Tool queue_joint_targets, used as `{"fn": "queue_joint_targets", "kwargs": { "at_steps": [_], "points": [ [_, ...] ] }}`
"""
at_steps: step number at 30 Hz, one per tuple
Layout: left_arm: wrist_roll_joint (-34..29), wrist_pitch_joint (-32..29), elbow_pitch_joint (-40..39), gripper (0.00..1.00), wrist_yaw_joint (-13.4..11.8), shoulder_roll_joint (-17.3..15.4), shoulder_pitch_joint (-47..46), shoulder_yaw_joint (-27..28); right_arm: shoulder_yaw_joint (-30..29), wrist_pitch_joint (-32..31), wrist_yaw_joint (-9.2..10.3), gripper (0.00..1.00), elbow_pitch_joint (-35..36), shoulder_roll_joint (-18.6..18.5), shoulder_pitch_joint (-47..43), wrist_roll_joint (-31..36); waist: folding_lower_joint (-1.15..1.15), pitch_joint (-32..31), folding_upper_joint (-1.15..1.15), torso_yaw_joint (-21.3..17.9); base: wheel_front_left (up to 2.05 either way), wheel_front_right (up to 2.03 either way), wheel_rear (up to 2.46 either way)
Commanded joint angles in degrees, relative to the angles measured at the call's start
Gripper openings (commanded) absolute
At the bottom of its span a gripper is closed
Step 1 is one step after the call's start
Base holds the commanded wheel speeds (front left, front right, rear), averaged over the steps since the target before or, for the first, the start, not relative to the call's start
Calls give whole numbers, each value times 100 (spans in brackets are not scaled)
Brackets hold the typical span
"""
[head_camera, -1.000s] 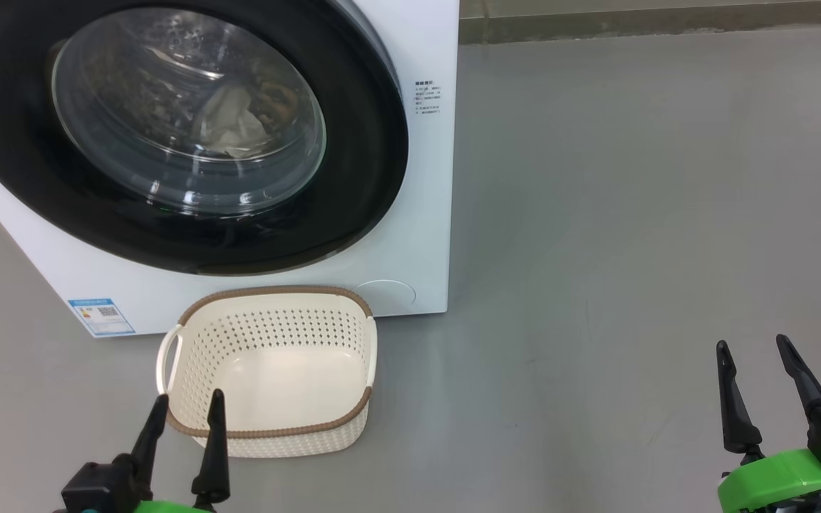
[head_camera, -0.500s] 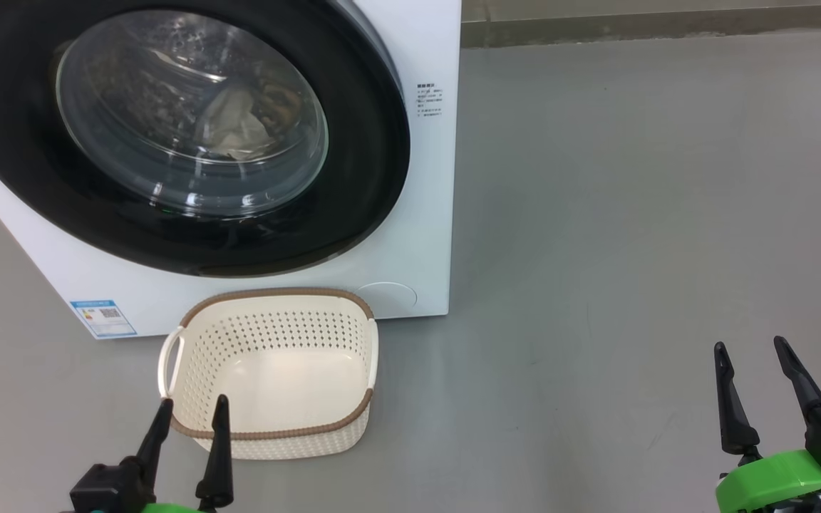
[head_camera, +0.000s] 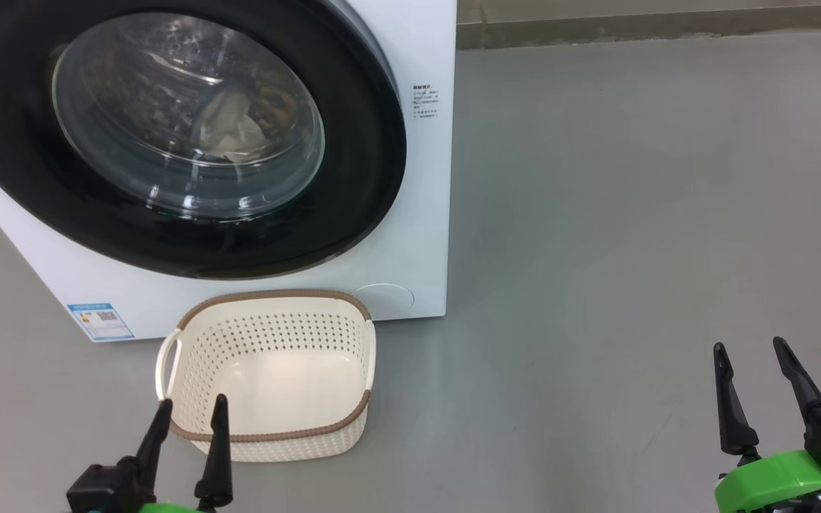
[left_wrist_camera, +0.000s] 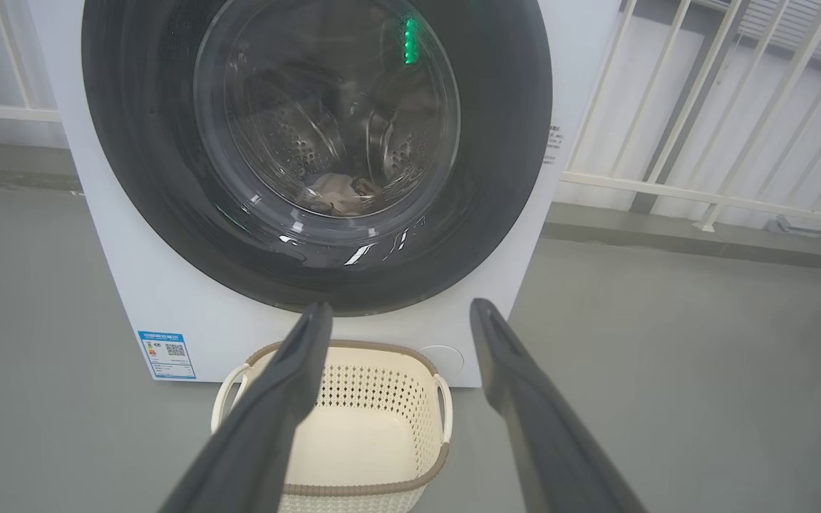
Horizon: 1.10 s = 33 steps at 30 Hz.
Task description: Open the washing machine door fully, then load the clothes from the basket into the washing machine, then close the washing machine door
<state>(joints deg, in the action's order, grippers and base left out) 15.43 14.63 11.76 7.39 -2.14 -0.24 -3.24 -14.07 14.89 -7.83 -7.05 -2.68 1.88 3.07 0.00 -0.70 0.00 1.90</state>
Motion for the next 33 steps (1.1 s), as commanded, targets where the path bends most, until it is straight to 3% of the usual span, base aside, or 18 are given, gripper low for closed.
{"fn": "queue_joint_targets", "kwargs": {
  "at_steps": [1,16,33],
  "points": [
    [65,37,-136,100,10,-74,-173,171,117,11,34,100,117,-31,128,46,0,-7,0,-1,0,0,0],
    [442,37,38,100,10,-74,-111,172,136,11,34,100,111,-26,88,72,0,-60,0,41,0,0,0],
    [383,37,-76,100,10,-108,-93,170,208,11,34,100,85,-24,82,113,0,-62,0,50,0,0,0]
  ]
}}
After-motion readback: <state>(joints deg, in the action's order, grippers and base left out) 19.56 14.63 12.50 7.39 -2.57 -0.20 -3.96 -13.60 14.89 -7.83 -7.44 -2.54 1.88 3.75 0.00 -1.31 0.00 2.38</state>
